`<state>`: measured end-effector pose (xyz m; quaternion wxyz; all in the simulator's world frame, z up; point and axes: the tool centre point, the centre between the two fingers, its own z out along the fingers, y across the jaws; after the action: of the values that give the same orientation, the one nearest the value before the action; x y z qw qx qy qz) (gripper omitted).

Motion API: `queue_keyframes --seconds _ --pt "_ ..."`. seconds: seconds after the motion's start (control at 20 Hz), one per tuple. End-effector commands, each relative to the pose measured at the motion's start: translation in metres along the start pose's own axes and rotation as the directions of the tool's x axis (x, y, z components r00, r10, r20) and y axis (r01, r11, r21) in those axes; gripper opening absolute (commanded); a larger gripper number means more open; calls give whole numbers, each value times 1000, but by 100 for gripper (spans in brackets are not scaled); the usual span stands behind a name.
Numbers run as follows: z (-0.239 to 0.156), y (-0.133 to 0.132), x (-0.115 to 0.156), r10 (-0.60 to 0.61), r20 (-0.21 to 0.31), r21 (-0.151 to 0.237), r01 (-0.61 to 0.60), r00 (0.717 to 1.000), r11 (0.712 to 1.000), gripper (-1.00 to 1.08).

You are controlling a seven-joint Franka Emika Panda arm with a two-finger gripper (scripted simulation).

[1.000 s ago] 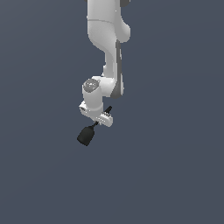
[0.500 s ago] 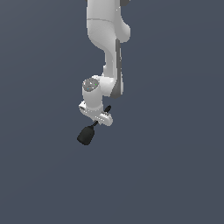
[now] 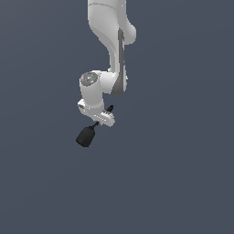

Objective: Pick up the object and move it to a goal position.

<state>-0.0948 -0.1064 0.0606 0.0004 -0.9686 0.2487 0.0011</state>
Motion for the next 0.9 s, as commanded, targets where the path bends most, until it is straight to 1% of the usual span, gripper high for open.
queue_keyframes --seconds 0.0,0.25,0.85 --pt "-19 8 1 1 -2 2 -1 1000 1000 -100" --pt "-64 26 3 1 -2 2 -1 1000 1000 -100" --pt "-191 79 10 3 -2 1 -3 1000 1000 -100"
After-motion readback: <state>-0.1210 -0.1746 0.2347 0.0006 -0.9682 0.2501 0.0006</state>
